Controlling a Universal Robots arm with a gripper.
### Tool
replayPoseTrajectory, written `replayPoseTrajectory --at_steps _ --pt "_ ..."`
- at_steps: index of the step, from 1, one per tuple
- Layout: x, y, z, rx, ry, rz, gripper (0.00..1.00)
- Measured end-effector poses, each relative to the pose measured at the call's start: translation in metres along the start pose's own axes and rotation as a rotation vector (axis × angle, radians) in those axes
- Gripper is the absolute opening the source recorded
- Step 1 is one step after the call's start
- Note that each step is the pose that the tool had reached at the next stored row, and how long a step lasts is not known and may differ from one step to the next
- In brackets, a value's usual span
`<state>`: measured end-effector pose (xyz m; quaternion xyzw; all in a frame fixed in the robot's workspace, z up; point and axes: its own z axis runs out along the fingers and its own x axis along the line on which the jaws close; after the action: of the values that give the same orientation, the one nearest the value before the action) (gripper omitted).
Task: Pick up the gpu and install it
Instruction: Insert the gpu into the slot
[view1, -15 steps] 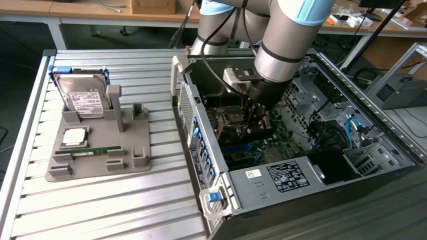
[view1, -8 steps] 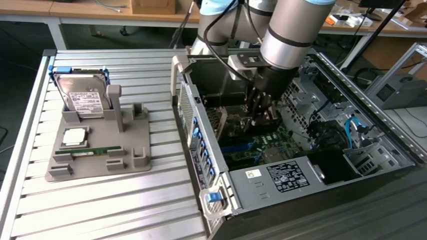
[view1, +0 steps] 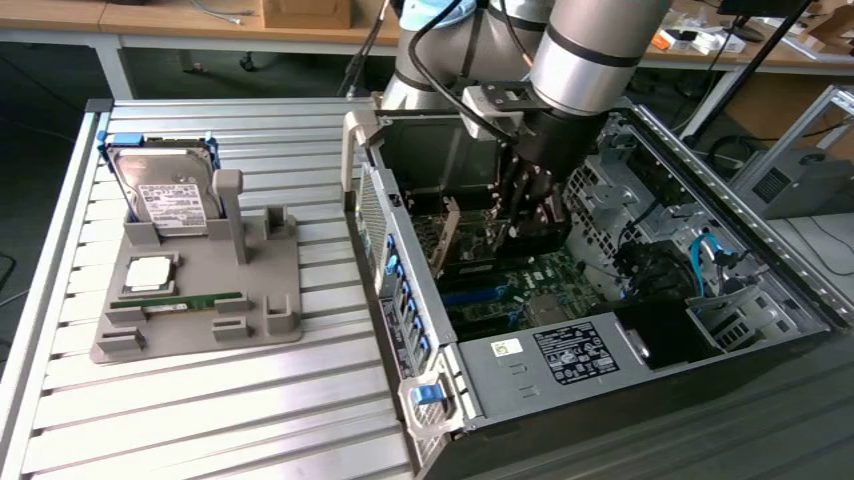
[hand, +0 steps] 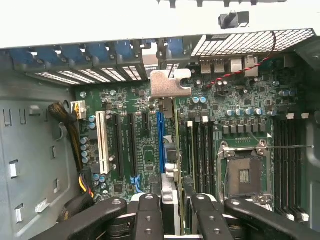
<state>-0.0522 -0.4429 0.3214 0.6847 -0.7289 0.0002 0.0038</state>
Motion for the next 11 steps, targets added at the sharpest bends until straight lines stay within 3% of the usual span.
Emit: replayPoseTrajectory --at_steps 3,5,8,9,10,11 --pt "0.000 -0.0012 -0.0001 -0.0002 0.0007 0.000 0.27" --pt "-0.001 -0.0107 0.0006 -0.0002 0.0031 0.000 0.27" --pt "-0.001 -0.0215 0.0018 0.0005 0.0139 0.000 0.27" --pt "-0.002 -0.0243 0.0020 0.0010 0.0213 0.000 0.27" --pt "-0.002 -0.0264 0.0022 0.0027 0.0483 0.000 0.27" --pt "-0.002 -0.0272 0.0024 0.0030 0.0538 0.000 0.27"
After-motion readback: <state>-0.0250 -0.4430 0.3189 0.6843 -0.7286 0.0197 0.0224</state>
